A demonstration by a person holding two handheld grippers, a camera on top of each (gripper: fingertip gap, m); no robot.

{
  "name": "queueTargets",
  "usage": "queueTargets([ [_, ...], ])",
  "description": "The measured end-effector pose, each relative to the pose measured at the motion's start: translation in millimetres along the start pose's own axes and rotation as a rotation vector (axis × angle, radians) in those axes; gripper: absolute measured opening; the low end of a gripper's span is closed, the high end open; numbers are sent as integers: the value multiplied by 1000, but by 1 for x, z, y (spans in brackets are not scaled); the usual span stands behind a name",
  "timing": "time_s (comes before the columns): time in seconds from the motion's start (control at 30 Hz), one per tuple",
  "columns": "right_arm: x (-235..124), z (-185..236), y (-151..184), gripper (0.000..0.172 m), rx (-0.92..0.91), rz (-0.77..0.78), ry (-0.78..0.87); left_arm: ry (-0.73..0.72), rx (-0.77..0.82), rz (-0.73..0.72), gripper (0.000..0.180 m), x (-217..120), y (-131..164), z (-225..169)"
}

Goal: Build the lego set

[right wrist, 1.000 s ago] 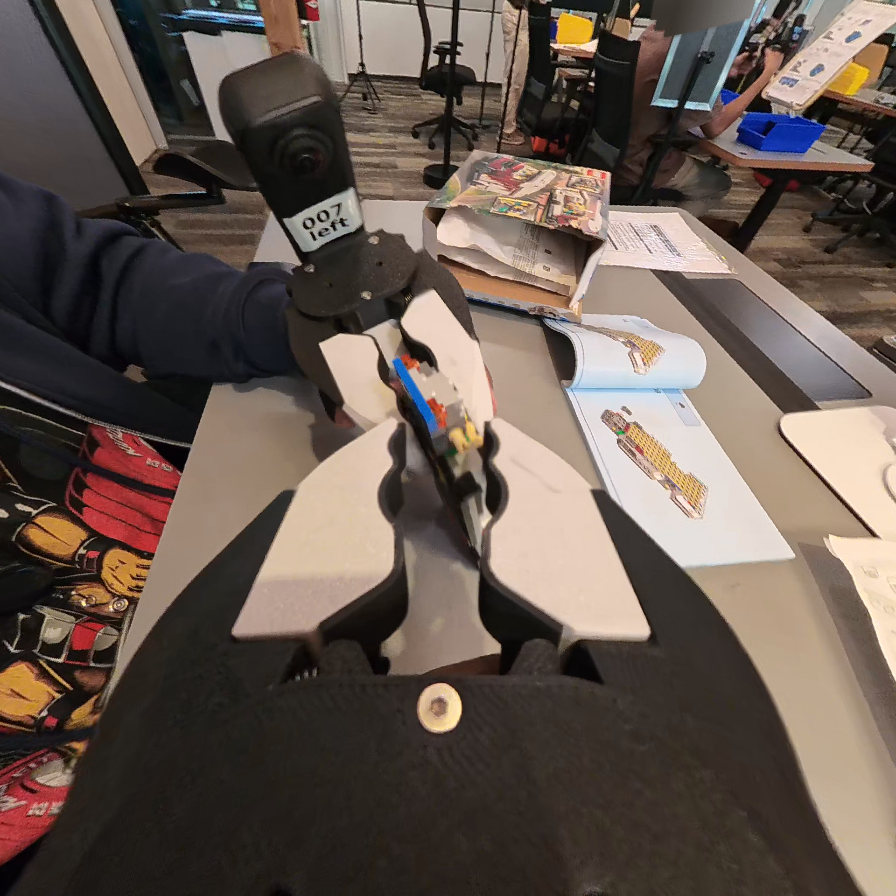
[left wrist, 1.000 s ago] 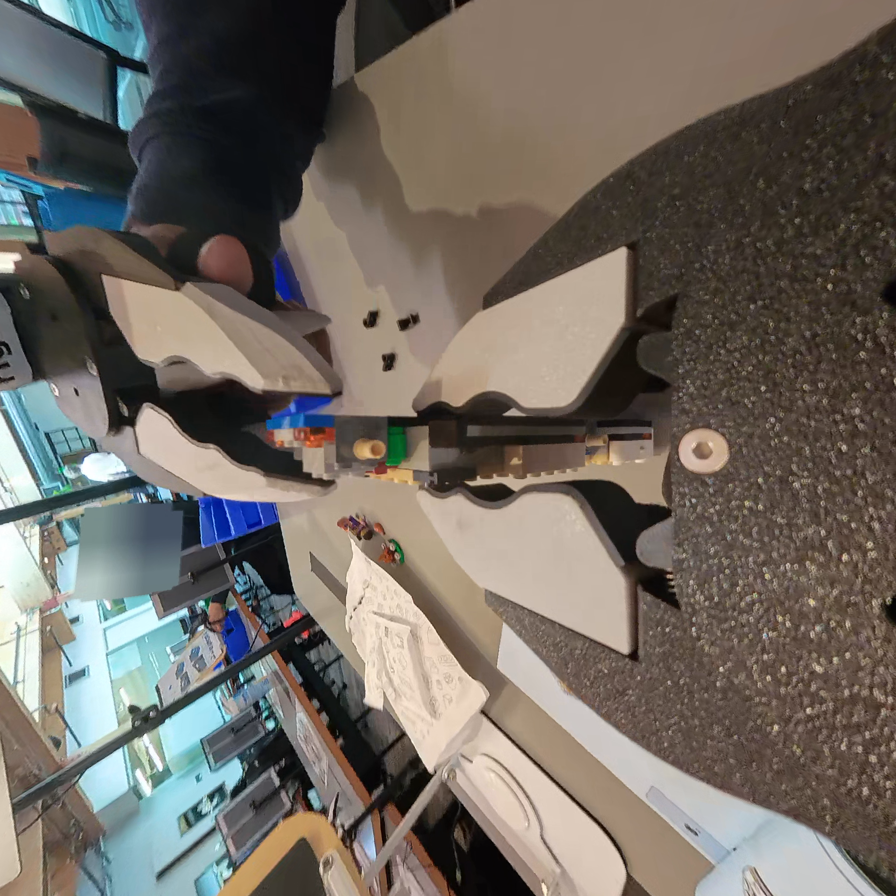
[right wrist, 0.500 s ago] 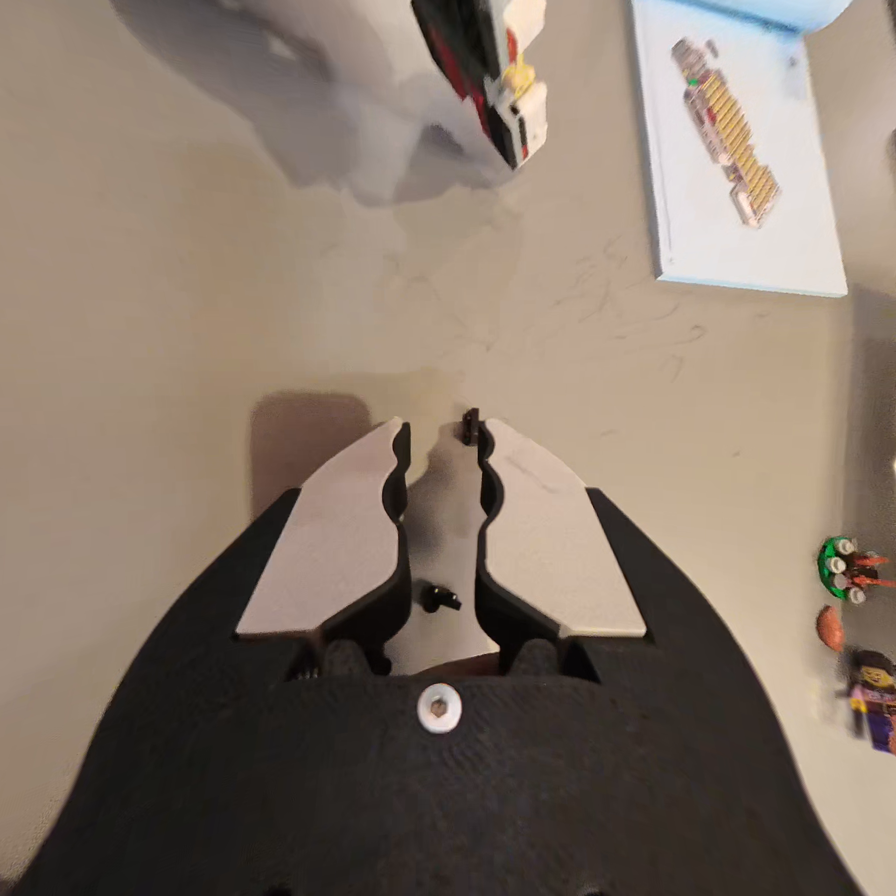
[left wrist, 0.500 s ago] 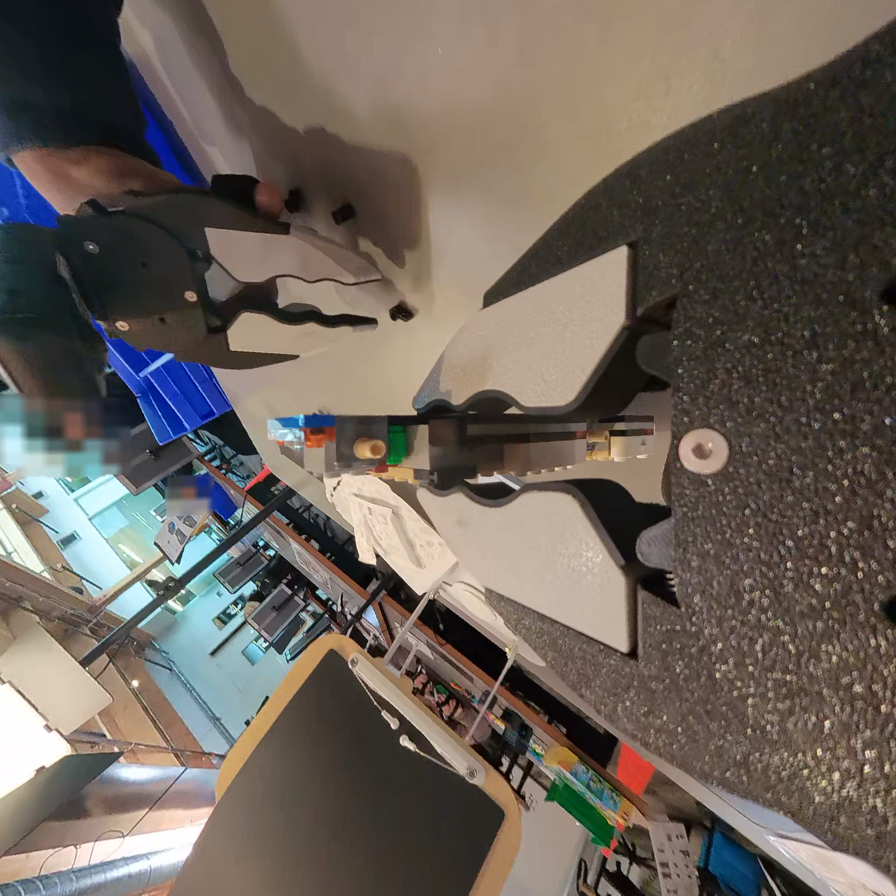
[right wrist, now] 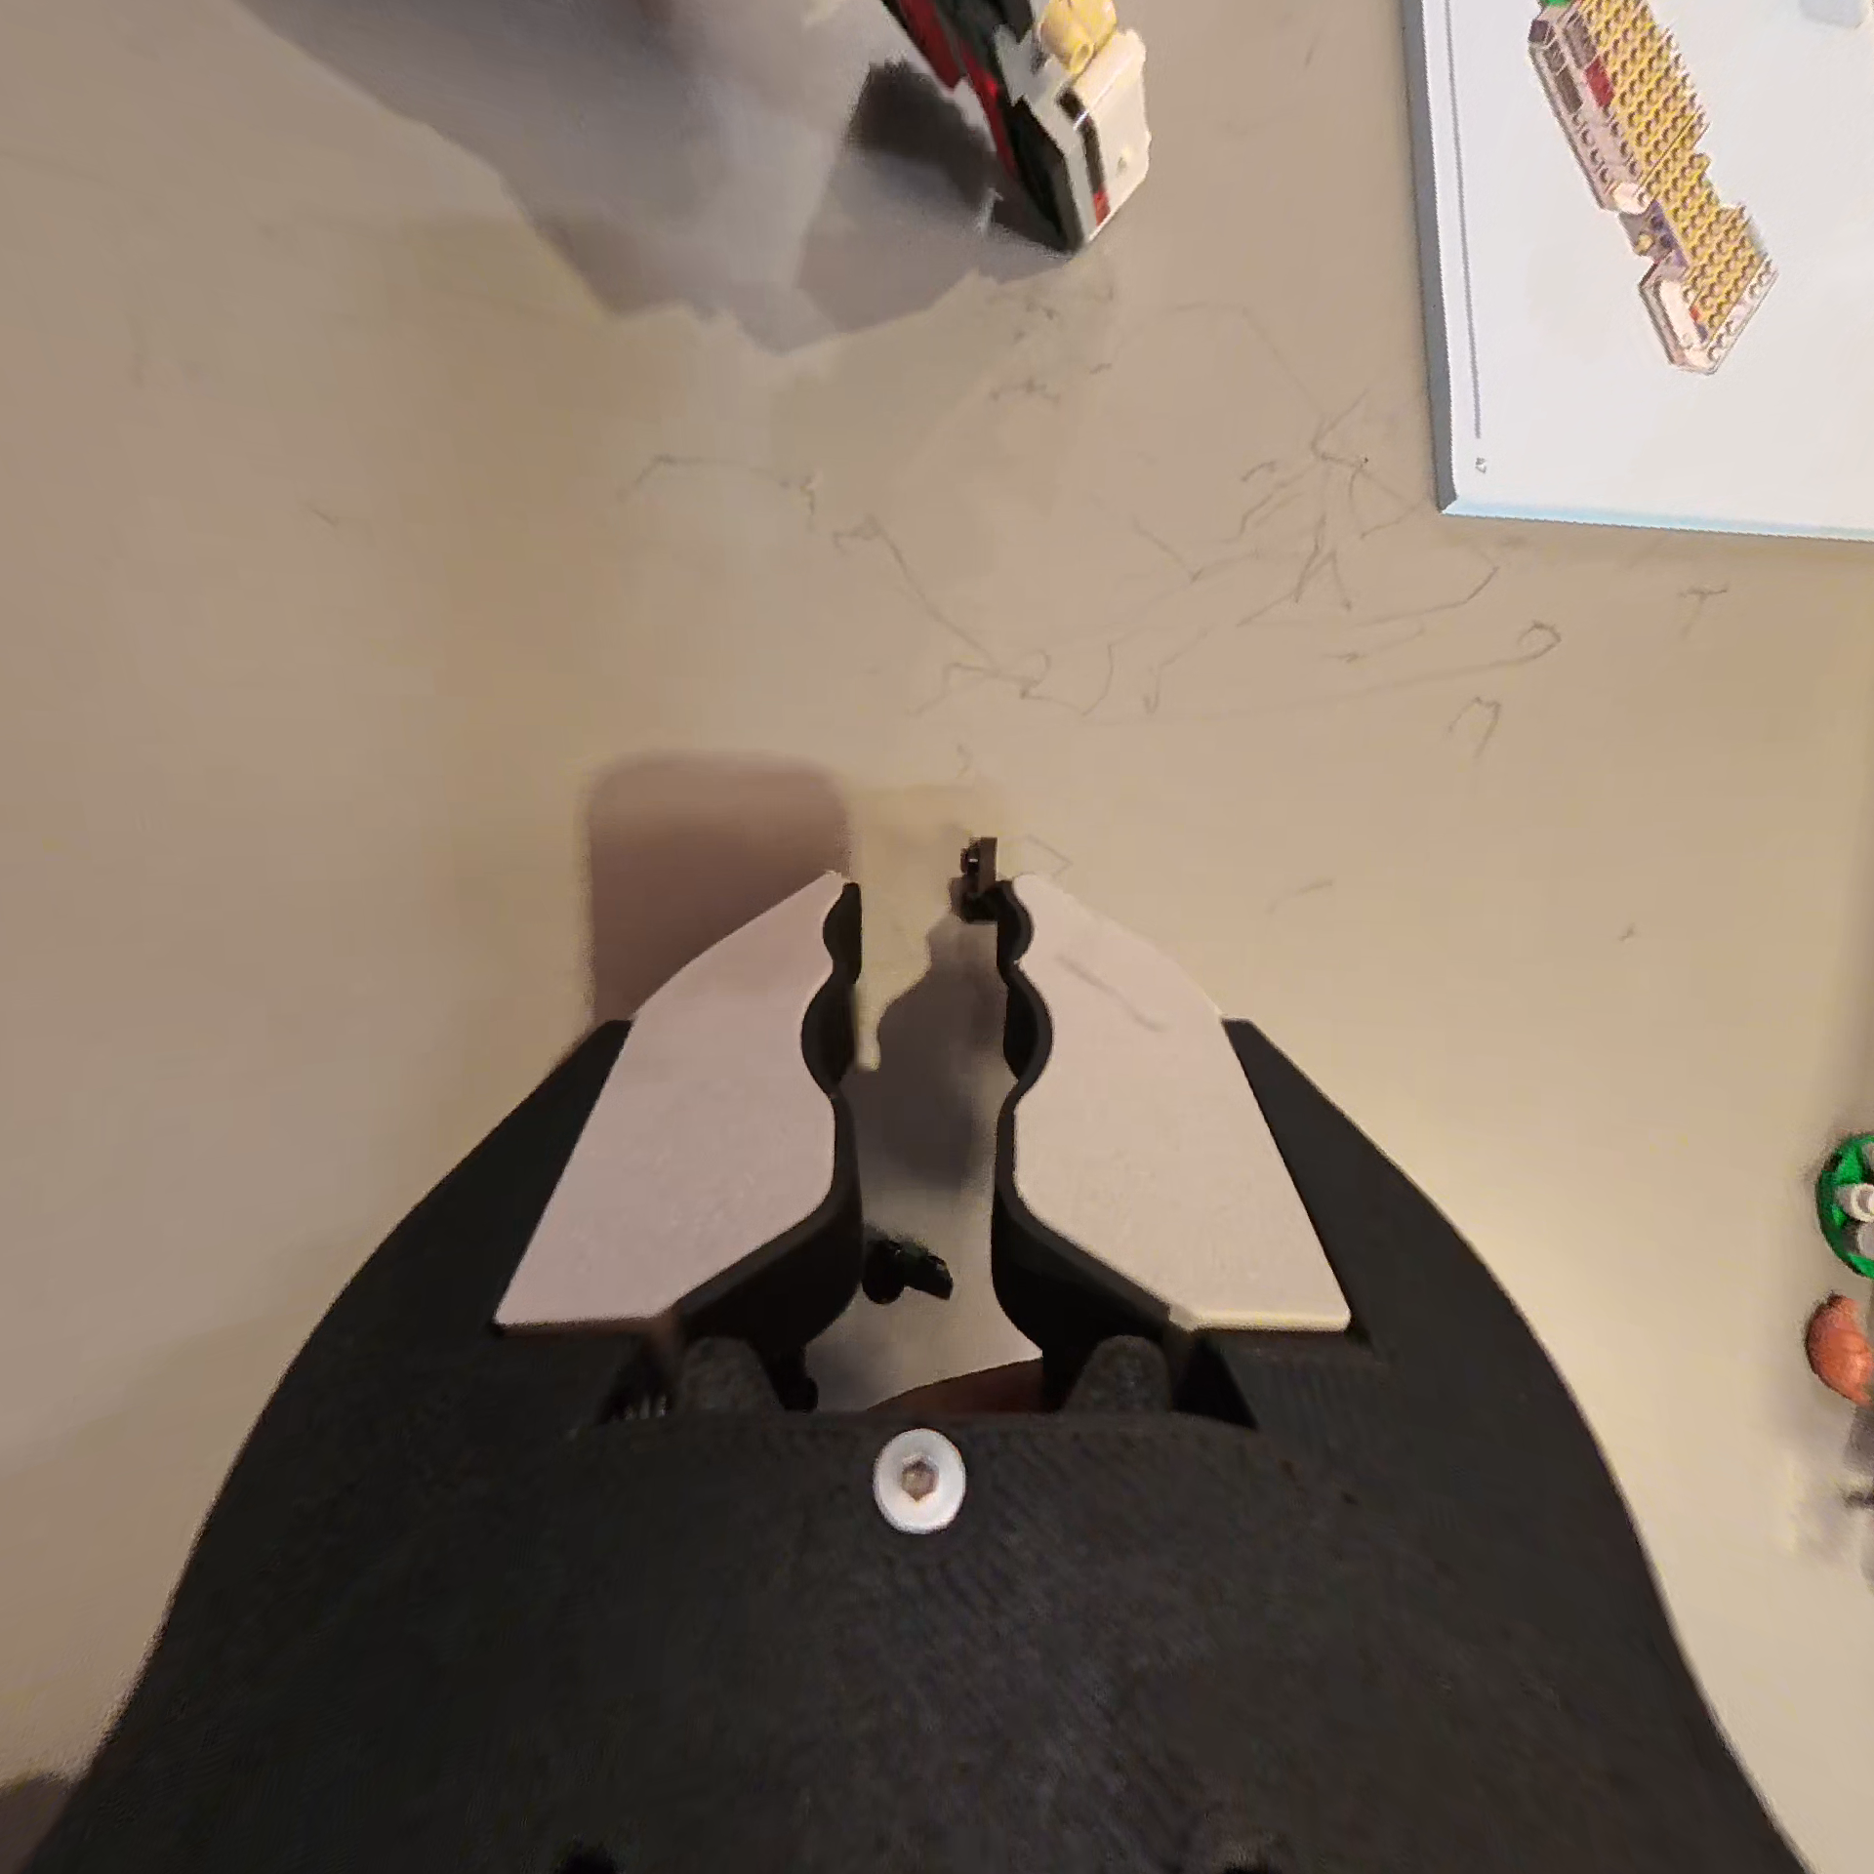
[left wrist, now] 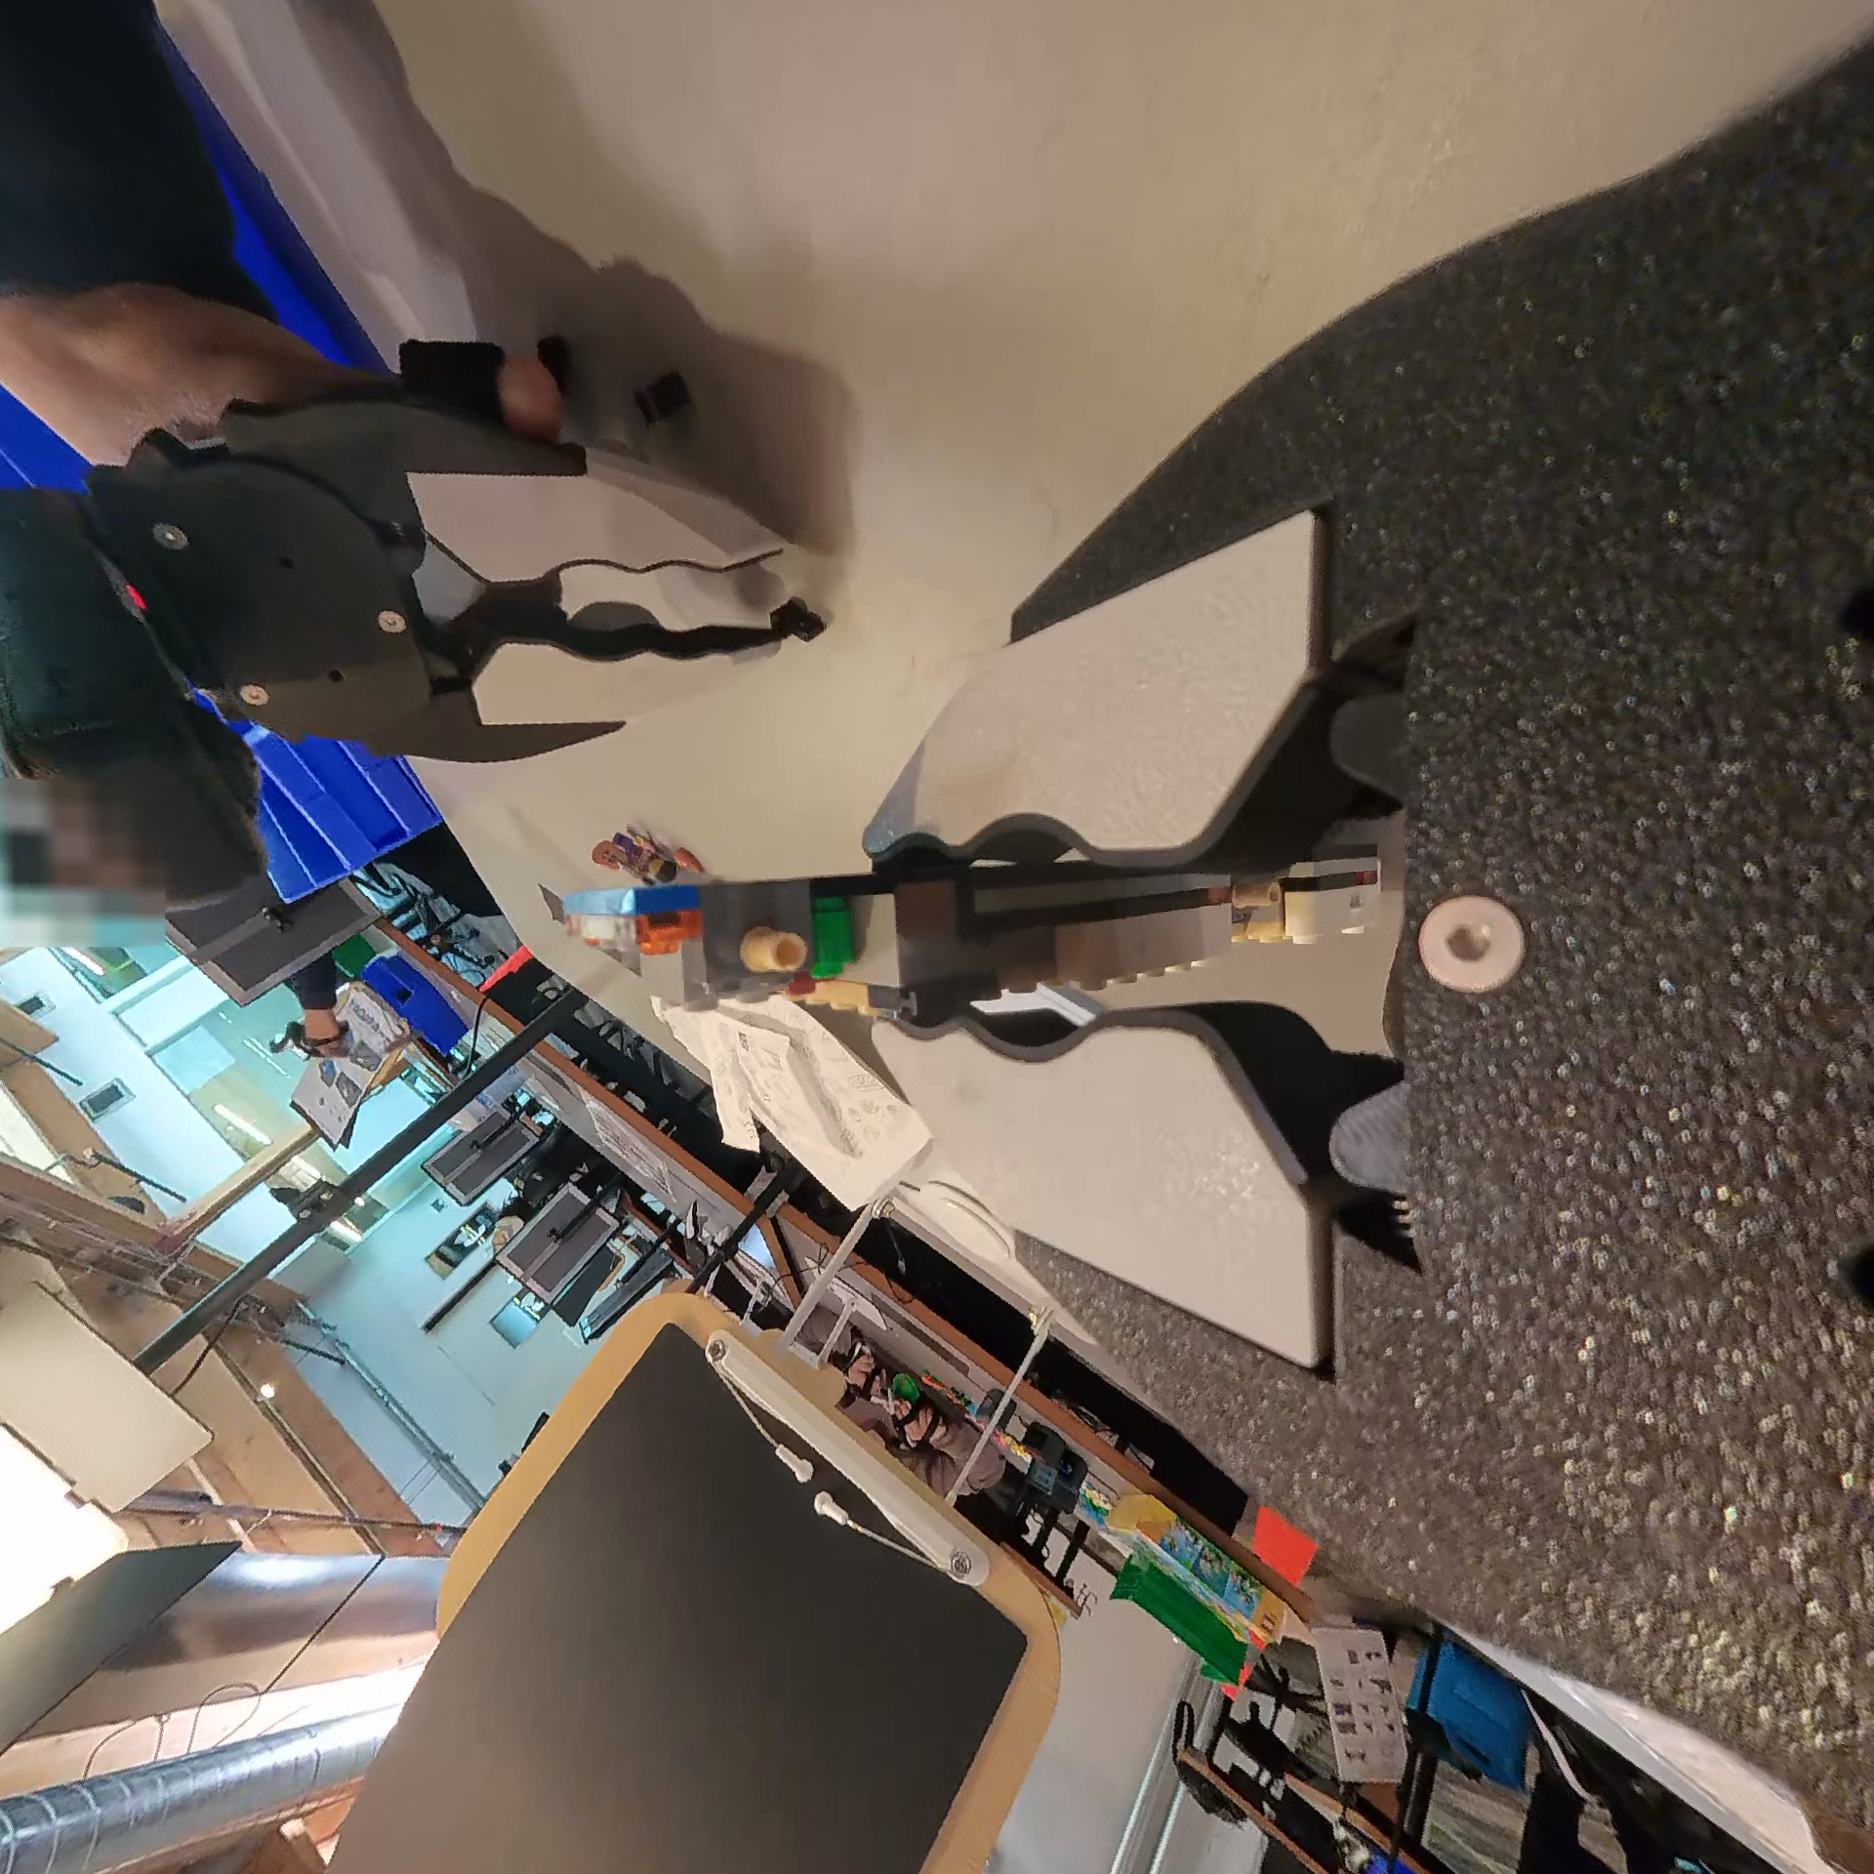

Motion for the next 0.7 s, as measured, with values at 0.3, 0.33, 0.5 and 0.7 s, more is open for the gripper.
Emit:
queueTargets([
  [0.3, 2, -8, 0, 27, 59, 3, -19, -35, 4, 4, 25, 1, 0, 3],
  [0.33, 3, -10, 0, 27, 82, 5, -17, -34, 8, 5, 25, 1, 0, 2],
  [0.5, 2, -20, 2, 28, 212, 1, -17, -31, 27, 0, 24, 1, -3, -1],
  [0.7, 0, -29, 3, 28, 341, -22, -54, -30, 35, 1, 25, 2, -5, -3],
])
Point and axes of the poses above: each gripper's, where its closed fingertips meet, x out along the fingers, y out of its underside, z = x × y across the jaws, the point moved 3 cm from there along -x, back along the fingers, and after that the axes turned 3 degrees about z, right-handed, at the moved point
